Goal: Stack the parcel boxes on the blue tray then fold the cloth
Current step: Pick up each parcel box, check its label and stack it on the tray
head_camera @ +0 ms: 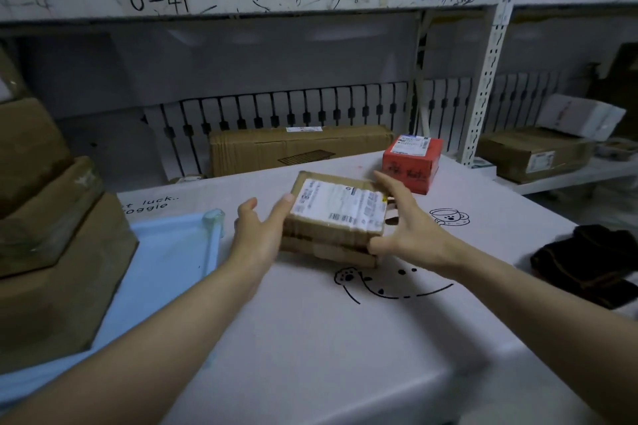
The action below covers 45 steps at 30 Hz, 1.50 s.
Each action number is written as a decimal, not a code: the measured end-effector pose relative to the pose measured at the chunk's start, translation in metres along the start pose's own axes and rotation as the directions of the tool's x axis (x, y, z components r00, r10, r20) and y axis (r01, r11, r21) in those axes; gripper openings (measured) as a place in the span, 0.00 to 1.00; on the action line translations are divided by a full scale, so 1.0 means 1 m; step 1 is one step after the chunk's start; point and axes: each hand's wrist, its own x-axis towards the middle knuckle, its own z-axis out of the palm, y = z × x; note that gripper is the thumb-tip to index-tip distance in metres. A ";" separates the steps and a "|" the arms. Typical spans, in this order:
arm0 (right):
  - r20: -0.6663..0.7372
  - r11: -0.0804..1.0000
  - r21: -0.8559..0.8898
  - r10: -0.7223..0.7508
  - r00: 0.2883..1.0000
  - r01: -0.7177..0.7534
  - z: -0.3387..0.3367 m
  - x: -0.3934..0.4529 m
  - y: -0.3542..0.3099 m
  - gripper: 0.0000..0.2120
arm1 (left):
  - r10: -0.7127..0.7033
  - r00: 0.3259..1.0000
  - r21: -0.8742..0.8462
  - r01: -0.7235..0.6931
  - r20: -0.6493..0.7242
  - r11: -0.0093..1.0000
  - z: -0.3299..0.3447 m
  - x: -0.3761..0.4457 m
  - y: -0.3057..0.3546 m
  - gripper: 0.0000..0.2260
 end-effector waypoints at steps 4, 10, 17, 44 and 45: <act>0.155 0.992 -0.085 -0.079 0.985 0.093 0.001 -0.016 -0.025 0.54 | -0.176 0.949 -0.288 0.251 0.261 0.924 -0.023 -0.018 0.016 0.20; -0.089 0.990 -0.120 -0.087 0.992 0.076 0.013 -0.023 -0.044 0.47 | -0.206 0.942 -0.427 0.306 0.266 0.851 -0.042 -0.042 0.017 0.14; 0.040 0.674 0.655 0.419 0.907 -0.341 0.034 -0.025 -0.063 0.23 | -0.180 0.926 -0.636 0.361 0.333 0.682 -0.043 -0.067 0.028 0.12; 0.192 0.820 0.539 0.104 0.976 -0.194 0.059 -0.027 -0.075 0.30 | 0.075 0.938 -0.377 0.063 0.340 0.924 -0.079 -0.077 0.008 0.25; 0.204 0.833 0.520 0.096 0.974 -0.191 0.058 -0.028 -0.074 0.30 | 0.082 0.939 -0.382 0.055 0.334 0.922 -0.079 -0.077 0.008 0.25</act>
